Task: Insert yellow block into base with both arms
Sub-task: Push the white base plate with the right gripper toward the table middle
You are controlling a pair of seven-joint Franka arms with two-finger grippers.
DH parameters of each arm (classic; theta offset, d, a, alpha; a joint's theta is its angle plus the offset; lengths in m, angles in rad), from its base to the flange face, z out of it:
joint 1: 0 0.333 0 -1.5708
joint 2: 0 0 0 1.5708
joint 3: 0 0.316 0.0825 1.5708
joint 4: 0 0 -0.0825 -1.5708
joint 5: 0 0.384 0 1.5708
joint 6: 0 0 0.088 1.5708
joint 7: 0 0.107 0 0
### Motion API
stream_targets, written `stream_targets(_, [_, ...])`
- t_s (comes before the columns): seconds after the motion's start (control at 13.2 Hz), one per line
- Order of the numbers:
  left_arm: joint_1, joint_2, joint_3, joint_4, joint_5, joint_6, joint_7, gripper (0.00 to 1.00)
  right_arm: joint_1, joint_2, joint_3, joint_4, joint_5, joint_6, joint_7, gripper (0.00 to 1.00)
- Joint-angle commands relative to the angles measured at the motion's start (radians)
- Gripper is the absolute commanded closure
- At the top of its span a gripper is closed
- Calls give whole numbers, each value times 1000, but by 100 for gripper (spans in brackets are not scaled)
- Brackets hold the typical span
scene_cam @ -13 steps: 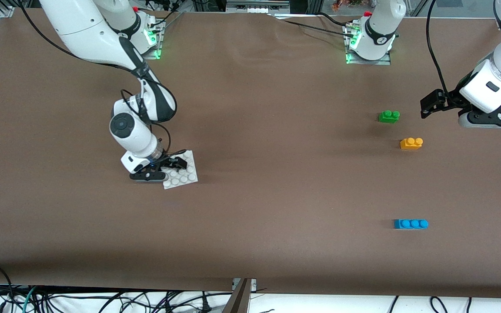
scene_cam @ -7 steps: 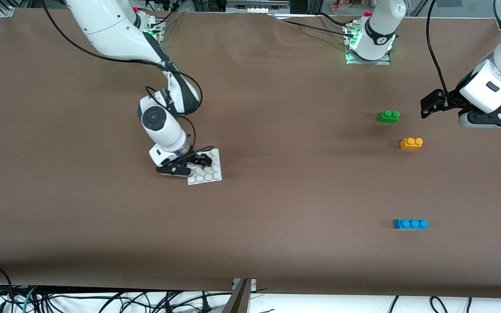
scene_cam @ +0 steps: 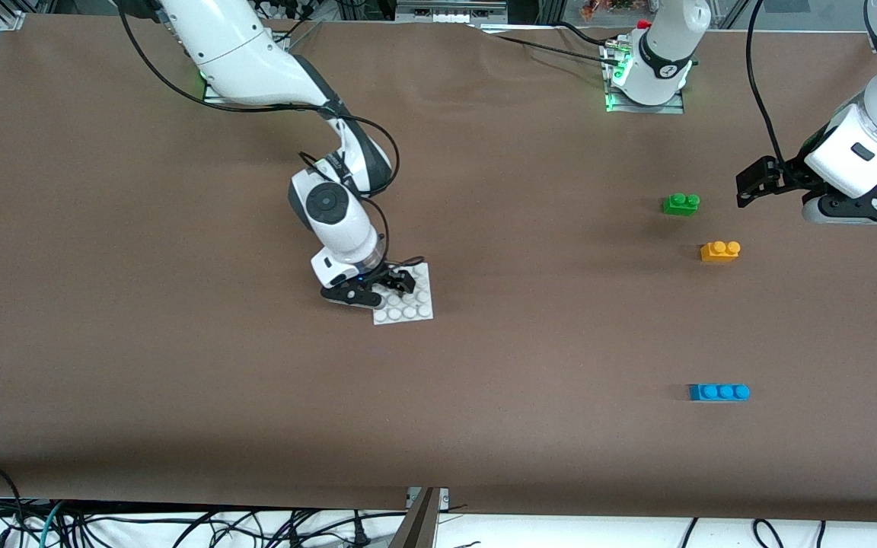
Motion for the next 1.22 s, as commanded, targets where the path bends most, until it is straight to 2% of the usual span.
stream_targets(0.0, [5,8,1,21,-27,-13,2,0,88,92,-42,137,4,-34,95,13])
stream_targets(0.23, [5,8,1,21,-27,-13,2,0,136,141,-45,203,2,-34,167,13])
stream_targets(0.38, [5,8,1,21,-27,-15,2,0,187,170,-75,244,7,-46,213,13])
stream_targets(0.61, [5,8,1,21,-27,-15,2,0,236,228,-86,388,7,-145,307,13])
stream_targets(1.14, [11,8,1,21,-27,-36,3,0,317,268,-88,456,7,-149,396,13])
